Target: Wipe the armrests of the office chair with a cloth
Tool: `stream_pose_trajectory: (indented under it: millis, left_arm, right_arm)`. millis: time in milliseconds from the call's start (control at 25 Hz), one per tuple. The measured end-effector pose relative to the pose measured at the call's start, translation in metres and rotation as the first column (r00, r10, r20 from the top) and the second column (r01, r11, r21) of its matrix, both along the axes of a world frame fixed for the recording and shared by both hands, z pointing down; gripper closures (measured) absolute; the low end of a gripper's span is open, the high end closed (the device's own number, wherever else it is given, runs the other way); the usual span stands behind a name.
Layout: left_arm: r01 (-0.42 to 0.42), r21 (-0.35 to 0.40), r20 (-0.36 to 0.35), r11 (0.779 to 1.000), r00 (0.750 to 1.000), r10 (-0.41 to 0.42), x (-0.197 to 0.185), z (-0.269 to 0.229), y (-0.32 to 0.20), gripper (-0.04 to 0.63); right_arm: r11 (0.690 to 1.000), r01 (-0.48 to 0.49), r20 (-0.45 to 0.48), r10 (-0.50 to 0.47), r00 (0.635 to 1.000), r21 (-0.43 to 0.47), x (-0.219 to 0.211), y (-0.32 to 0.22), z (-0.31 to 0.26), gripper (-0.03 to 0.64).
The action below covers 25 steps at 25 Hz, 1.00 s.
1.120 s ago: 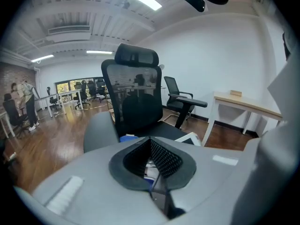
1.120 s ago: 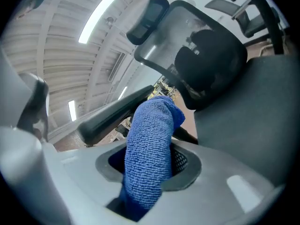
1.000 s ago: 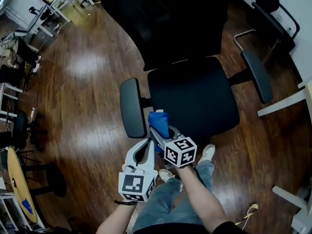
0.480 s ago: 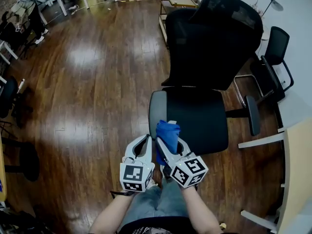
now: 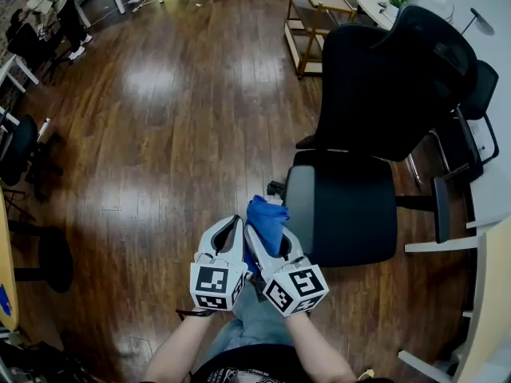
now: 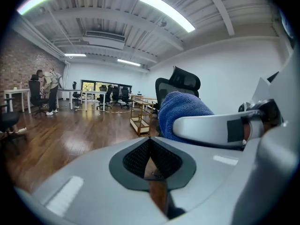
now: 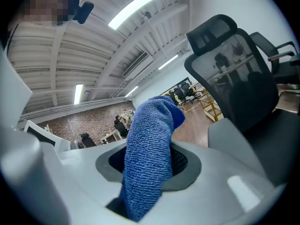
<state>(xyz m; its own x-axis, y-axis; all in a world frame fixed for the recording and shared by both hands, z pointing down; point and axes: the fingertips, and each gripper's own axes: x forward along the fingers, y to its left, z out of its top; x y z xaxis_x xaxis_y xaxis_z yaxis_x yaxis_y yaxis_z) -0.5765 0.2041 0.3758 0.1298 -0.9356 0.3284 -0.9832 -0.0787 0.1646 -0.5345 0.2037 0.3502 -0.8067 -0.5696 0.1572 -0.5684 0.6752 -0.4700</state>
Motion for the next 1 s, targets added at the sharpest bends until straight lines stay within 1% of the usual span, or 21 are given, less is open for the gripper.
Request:
stream_pose_trajectory:
  millis: [160,280,360,440,600,680,800,880,1000]
  left_arm:
    - [-0.039,-0.037,0.012,0.999,0.999,0.039,-0.032,0.02,-0.032,0.62]
    - [-0.081,-0.065,0.02,0.995,0.996,0.083,-0.05,0.036,-0.054,0.62]
    - [-0.108,-0.069,0.02,0.992,0.994,0.109,-0.058,0.046,-0.066,0.62]
    - [-0.122,-0.069,0.002,0.99,0.993,0.122,-0.065,0.059,-0.081,0.618]
    - [-0.153,-0.084,-0.056,0.985,0.987,0.149,-0.071,0.088,-0.1,0.617]
    - [-0.191,-0.084,-0.069,0.978,0.98,0.185,-0.067,0.099,-0.105,0.617]
    - [-0.247,-0.083,-0.089,0.965,0.967,0.24,-0.062,0.113,-0.112,0.617]
    - [-0.289,-0.079,-0.107,0.954,0.954,0.28,-0.058,0.123,-0.114,0.617]
    - [-0.359,-0.07,-0.121,0.931,0.929,0.349,-0.051,0.14,-0.112,0.617]
  right_arm:
    - [0.993,-0.105,0.011,0.105,0.994,-0.046,-0.031,-0.031,0.028,0.479]
    - [0.982,-0.18,0.019,0.181,0.983,-0.049,-0.047,-0.052,0.047,0.479]
    - [0.974,-0.223,0.037,0.225,0.974,-0.048,-0.055,-0.064,0.06,0.478]
    - [0.964,-0.263,0.038,0.264,0.964,-0.033,-0.058,-0.081,0.073,0.479]
    - [0.938,-0.346,-0.003,0.346,0.938,-0.002,-0.053,-0.101,0.102,0.479]
    - [0.92,-0.392,-0.037,0.392,0.919,0.008,-0.045,-0.103,0.12,0.479]
    - [0.882,-0.471,-0.079,0.47,0.879,0.007,-0.025,-0.107,0.148,0.479]
    - [0.851,-0.525,-0.108,0.524,0.845,0.02,-0.008,-0.111,0.164,0.479]
    - [0.798,-0.6,-0.146,0.602,0.785,0.058,0.017,-0.112,0.18,0.479]
